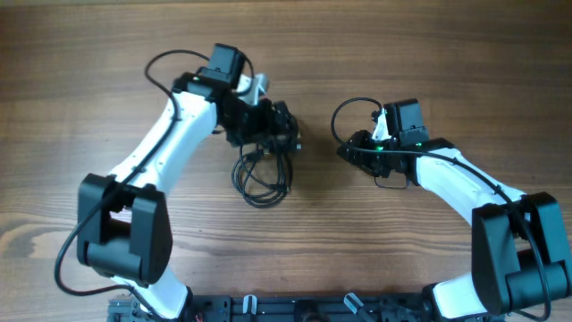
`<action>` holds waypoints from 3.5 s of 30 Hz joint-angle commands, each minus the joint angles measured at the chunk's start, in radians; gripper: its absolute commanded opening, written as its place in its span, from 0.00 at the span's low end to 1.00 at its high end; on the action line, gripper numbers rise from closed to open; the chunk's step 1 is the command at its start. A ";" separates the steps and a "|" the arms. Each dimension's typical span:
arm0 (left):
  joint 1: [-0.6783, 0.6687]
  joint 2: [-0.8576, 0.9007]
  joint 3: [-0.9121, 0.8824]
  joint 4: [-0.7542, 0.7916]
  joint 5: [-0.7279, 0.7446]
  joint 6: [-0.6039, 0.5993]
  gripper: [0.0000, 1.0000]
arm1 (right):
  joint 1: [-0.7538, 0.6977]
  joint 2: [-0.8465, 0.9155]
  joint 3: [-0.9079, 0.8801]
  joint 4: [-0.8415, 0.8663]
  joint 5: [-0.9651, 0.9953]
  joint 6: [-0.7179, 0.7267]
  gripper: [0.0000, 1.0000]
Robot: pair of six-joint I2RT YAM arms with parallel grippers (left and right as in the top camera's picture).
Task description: Untangle cables
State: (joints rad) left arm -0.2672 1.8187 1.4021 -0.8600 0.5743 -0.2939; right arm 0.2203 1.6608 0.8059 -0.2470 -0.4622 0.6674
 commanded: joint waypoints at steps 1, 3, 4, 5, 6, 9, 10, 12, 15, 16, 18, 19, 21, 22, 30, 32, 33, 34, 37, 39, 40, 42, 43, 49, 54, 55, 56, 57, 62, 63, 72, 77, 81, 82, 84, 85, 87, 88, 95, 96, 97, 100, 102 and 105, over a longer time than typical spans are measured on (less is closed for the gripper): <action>0.099 -0.126 0.091 0.011 0.108 -0.002 0.90 | 0.003 0.005 0.003 0.000 0.021 -0.013 0.42; 0.121 -0.156 0.090 0.007 0.076 -0.002 0.88 | 0.003 0.005 0.003 0.001 0.021 -0.013 0.42; 0.127 -0.164 0.090 -0.008 0.032 -0.002 0.83 | 0.003 0.005 0.003 0.001 0.021 -0.013 0.39; 0.132 -0.165 0.090 -0.027 -0.027 -0.002 0.71 | 0.003 0.005 0.004 0.003 0.021 -0.013 0.35; 0.137 -0.165 0.090 -0.050 -0.094 -0.002 0.55 | 0.003 0.005 0.004 0.008 0.021 -0.013 0.33; 0.153 -0.153 0.090 -0.115 -0.294 -0.002 0.04 | 0.003 -0.005 0.012 0.021 -0.034 -0.047 0.15; 0.157 -0.149 0.089 -0.133 -0.338 -0.002 0.04 | 0.003 -0.014 0.020 0.031 -0.089 -0.083 0.08; 0.164 -0.138 0.081 -0.152 -0.367 -0.002 0.04 | 0.003 -0.040 0.046 0.035 -0.188 -0.124 0.05; 0.165 -0.130 0.050 -0.145 -0.366 -0.002 0.04 | 0.011 -0.093 0.087 0.090 -0.348 -0.145 0.05; 0.165 -0.130 0.034 -0.139 -0.366 -0.006 0.04 | 0.019 -0.108 0.094 0.129 -0.391 -0.141 0.05; 0.165 -0.130 0.008 -0.127 -0.366 -0.006 0.04 | 0.048 -0.129 0.097 0.209 -0.431 -0.107 0.05; 0.164 -0.130 -0.010 -0.116 -0.366 -0.006 0.04 | 0.073 -0.134 0.097 0.247 -0.425 -0.080 0.05; 0.164 -0.130 -0.037 -0.100 -0.367 -0.010 0.04 | 0.115 -0.132 0.097 0.295 -0.397 -0.052 0.05; 0.166 -0.130 -0.051 -0.093 -0.367 -0.010 0.04 | 0.141 -0.129 0.097 0.307 -0.359 -0.041 0.04; 0.243 -0.130 -0.118 -0.067 -0.486 -0.108 0.04 | 0.343 -0.106 0.096 0.353 -0.095 -0.090 0.05; 0.272 -0.130 -0.131 -0.056 -0.486 -0.108 0.04 | 0.394 -0.096 0.096 0.404 -0.059 -0.126 0.04; 0.285 -0.130 -0.137 -0.049 -0.486 -0.108 0.04 | 0.415 -0.092 0.096 0.423 -0.032 -0.126 0.05; 0.298 -0.130 -0.142 -0.045 -0.486 -0.108 0.04 | 0.435 -0.085 0.096 0.440 0.005 -0.124 0.05; 0.328 -0.130 -0.148 -0.045 -0.486 -0.108 0.04 | 0.482 -0.065 0.096 0.481 0.100 -0.124 0.05; 0.338 -0.130 -0.156 -0.045 -0.486 -0.110 0.04 | 0.516 -0.042 0.096 0.514 0.159 -0.117 0.05; 0.338 -0.130 -0.161 -0.043 -0.486 -0.112 0.04 | 0.529 -0.029 0.096 0.533 0.175 -0.117 0.05; 0.337 -0.129 -0.177 -0.028 -0.481 -0.112 0.04 | 0.549 0.000 0.096 0.573 0.197 -0.117 0.04; 0.336 -0.129 -0.188 -0.017 -0.470 -0.112 0.04 | 0.560 0.024 0.096 0.602 0.209 -0.117 0.05; 0.336 -0.129 -0.254 0.032 -0.380 -0.111 0.08 | 0.573 0.142 0.096 0.643 0.284 -0.081 0.05; 0.336 -0.129 -0.293 0.038 -0.319 -0.111 0.04 | 0.542 0.173 0.097 0.609 0.370 -0.081 0.04; 0.335 -0.130 -0.298 0.037 -0.311 -0.111 0.04 | 0.532 0.168 0.097 0.600 0.383 -0.080 0.05; 0.333 -0.130 -0.304 0.038 -0.304 -0.111 0.04 | 0.523 0.161 0.097 0.587 0.396 -0.074 0.05; 0.330 -0.130 -0.309 0.038 -0.299 -0.111 0.04 | 0.506 0.151 0.097 0.549 0.422 -0.049 0.04; 0.309 -0.130 -0.312 0.047 -0.294 -0.111 0.04 | 0.446 0.142 0.097 0.417 0.451 0.013 0.04; 0.303 -0.129 -0.312 0.051 -0.294 -0.111 0.04 | 0.433 0.142 0.097 0.389 0.451 0.030 0.04; 0.235 -0.130 -0.312 0.093 -0.249 -0.112 0.05 | 0.366 0.142 0.097 0.272 0.496 0.122 0.05; 0.192 -0.130 -0.312 0.111 -0.249 -0.111 0.06 | 0.354 0.142 0.097 0.256 0.491 0.121 0.05; 0.172 -0.130 -0.312 0.131 -0.249 -0.116 0.06 | 0.354 0.123 0.106 0.259 0.484 0.112 0.04; 0.172 -0.130 -0.312 0.131 -0.249 -0.124 0.06 | 0.353 0.107 0.115 0.259 0.482 0.082 0.04; 0.172 -0.130 -0.312 0.131 -0.249 -0.132 0.06 | 0.353 0.063 0.139 0.256 0.467 -0.008 0.05; 0.174 -0.129 -0.312 0.133 -0.253 -0.134 0.06 | 0.353 0.029 0.159 0.242 0.447 -0.066 0.05; 0.178 -0.129 -0.312 0.135 -0.266 -0.134 0.06 | 0.353 -0.034 0.205 0.190 0.397 -0.147 0.06; 0.182 -0.129 -0.312 0.135 -0.275 -0.135 0.05 | 0.354 -0.061 0.223 0.167 0.375 -0.160 0.06; 0.226 -0.130 -0.312 0.156 -0.317 -0.213 0.06 | 0.390 -0.120 0.234 0.146 0.252 -0.171 0.16; 0.230 -0.129 -0.312 0.158 -0.316 -0.213 0.07 | 0.398 -0.116 0.233 0.131 0.259 -0.171 0.18; 0.233 -0.129 -0.312 0.158 -0.317 -0.212 0.07 | 0.406 -0.108 0.233 0.114 0.265 -0.172 0.22; 0.233 -0.129 -0.312 0.154 -0.317 -0.212 0.14 | 0.422 -0.074 0.233 0.078 0.269 -0.179 0.33; 0.232 -0.129 -0.312 0.152 -0.317 -0.212 0.18 | 0.433 -0.040 0.233 0.073 0.269 -0.178 0.35; 0.232 -0.129 -0.312 0.153 -0.317 -0.212 0.21 | 0.456 0.019 0.233 0.074 0.269 -0.178 0.36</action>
State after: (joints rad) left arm -0.0372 1.6775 1.0985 -0.7067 0.2668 -0.4965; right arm 0.6540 1.6127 1.0420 -0.1699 -0.1810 0.5018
